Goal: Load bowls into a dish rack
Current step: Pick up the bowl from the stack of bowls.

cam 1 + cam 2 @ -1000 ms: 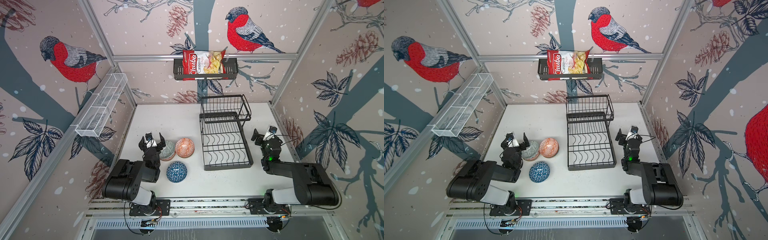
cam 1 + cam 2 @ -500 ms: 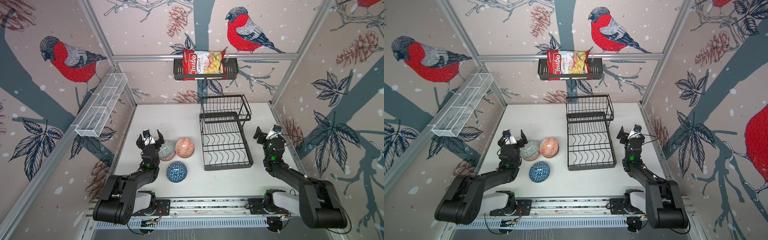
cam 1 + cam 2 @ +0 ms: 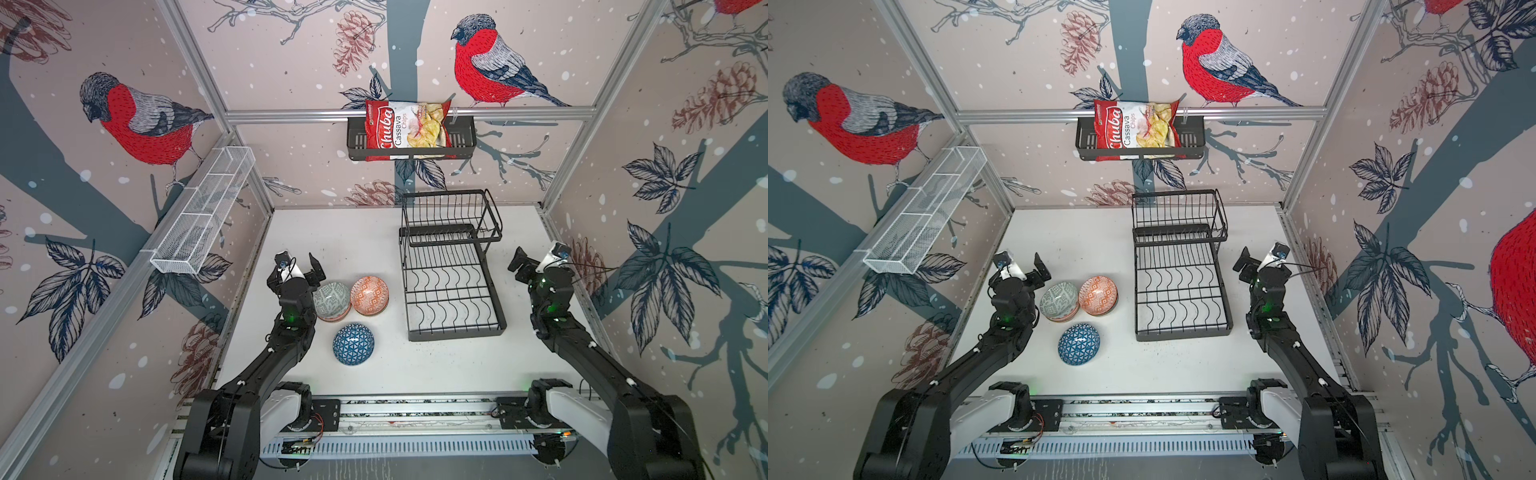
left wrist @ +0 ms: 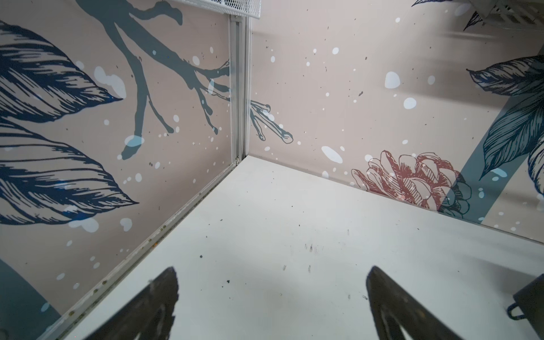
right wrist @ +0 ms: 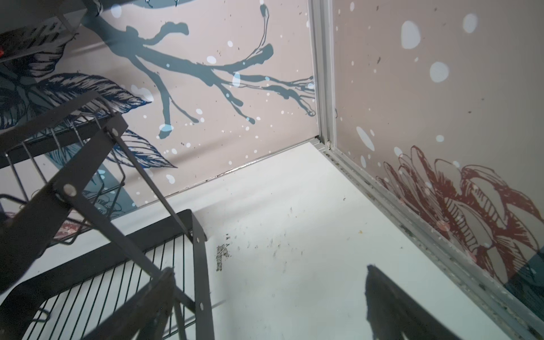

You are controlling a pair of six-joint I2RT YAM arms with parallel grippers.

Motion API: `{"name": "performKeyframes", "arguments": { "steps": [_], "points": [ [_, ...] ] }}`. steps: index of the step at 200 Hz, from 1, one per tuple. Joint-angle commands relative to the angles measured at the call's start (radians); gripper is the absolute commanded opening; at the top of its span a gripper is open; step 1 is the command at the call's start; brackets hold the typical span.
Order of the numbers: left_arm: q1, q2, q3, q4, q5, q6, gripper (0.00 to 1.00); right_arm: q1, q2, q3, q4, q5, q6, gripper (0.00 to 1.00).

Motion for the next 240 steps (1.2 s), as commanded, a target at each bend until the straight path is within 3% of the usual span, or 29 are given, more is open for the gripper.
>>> {"name": "performKeyframes", "arguments": {
  "steps": [1,30,88,203,240],
  "points": [
    [-0.002,-0.013,0.035,-0.141,0.023,-0.073,0.98,0.035,0.0,0.037,-0.11,0.012,0.021,1.0],
    [-0.002,-0.025,0.078,-0.259,0.055,-0.173,0.98,0.1,0.003,0.076,-0.18,0.031,0.028,1.0],
    [-0.005,-0.025,0.17,-0.462,0.184,-0.239,0.98,0.244,0.018,0.148,-0.329,0.041,0.025,1.0],
    [-0.064,-0.122,0.137,-0.468,0.467,-0.357,0.98,0.536,0.11,0.243,-0.41,0.051,0.029,1.0],
    [-0.09,-0.11,0.138,-0.466,0.499,-0.37,0.98,0.621,0.185,0.305,-0.425,0.06,0.03,1.0]
  ]
}}
